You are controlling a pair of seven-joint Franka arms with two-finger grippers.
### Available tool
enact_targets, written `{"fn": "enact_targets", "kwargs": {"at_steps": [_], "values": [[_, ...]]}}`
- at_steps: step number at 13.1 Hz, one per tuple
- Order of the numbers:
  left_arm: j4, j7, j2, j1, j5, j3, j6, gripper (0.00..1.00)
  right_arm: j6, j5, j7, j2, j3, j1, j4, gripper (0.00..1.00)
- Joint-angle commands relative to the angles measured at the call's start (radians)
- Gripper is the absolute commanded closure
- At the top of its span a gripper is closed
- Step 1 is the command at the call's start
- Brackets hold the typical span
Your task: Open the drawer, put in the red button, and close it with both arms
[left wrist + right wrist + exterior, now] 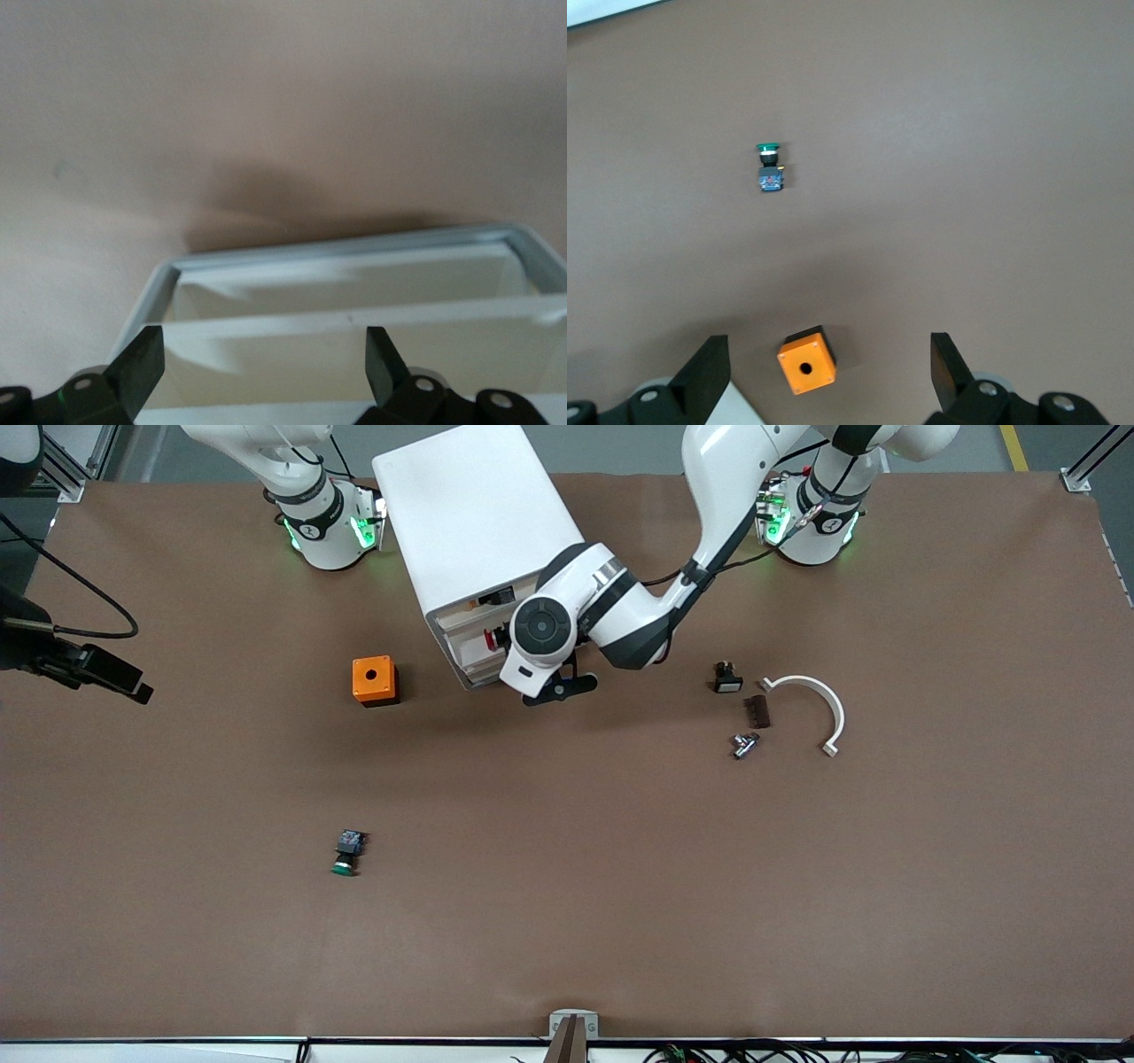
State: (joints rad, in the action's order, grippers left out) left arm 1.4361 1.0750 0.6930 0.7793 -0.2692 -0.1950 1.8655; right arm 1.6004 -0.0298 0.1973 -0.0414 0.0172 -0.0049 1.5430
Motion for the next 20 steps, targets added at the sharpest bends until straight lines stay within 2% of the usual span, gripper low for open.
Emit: {"fn": "enact_targets", "kwargs": {"at_steps": [1,3,7,9,11,15,17,20], "values": [[0.001,0.045,-0.003,0.021,-0.019,0.0,0.001,0.0,0.042,0.024,-0.049,0.069,-0.008,-0.009,0.086,0.0],[0.003,0.049,-0.003,0.035,-0.022,0.0,0.0,0.0,0.099,0.025,-0.052,0.123,-0.009,-0.009,0.172,0.0],[0.0,0.049,-0.001,0.034,-0.018,0.003,-0.008,0.0,0.096,0.024,-0.128,0.101,0.0,-0.014,0.121,0.0],[-0.009,0.046,-0.015,0.008,-0.005,0.017,-0.009,0.0,0.095,0.03,-0.131,0.104,0.003,-0.018,0.118,0.0],[-0.011,0.026,-0.041,-0.089,-0.001,0.04,-0.009,0.0,0.084,0.028,-0.142,0.106,-0.003,-0.04,0.121,0.0],[-0.019,-0.017,-0.14,-0.244,0.224,0.04,-0.054,0.0,0.038,0.021,-0.145,0.118,-0.005,-0.041,0.109,0.0],[-0.017,-0.073,-0.222,-0.278,0.408,0.04,-0.142,0.0,0.046,0.025,-0.148,0.117,-0.005,-0.047,0.101,0.0],[-0.02,-0.185,-0.332,-0.391,0.458,0.04,-0.235,0.0,0.043,0.018,-0.15,0.114,-0.005,-0.056,0.094,0.0]]}}
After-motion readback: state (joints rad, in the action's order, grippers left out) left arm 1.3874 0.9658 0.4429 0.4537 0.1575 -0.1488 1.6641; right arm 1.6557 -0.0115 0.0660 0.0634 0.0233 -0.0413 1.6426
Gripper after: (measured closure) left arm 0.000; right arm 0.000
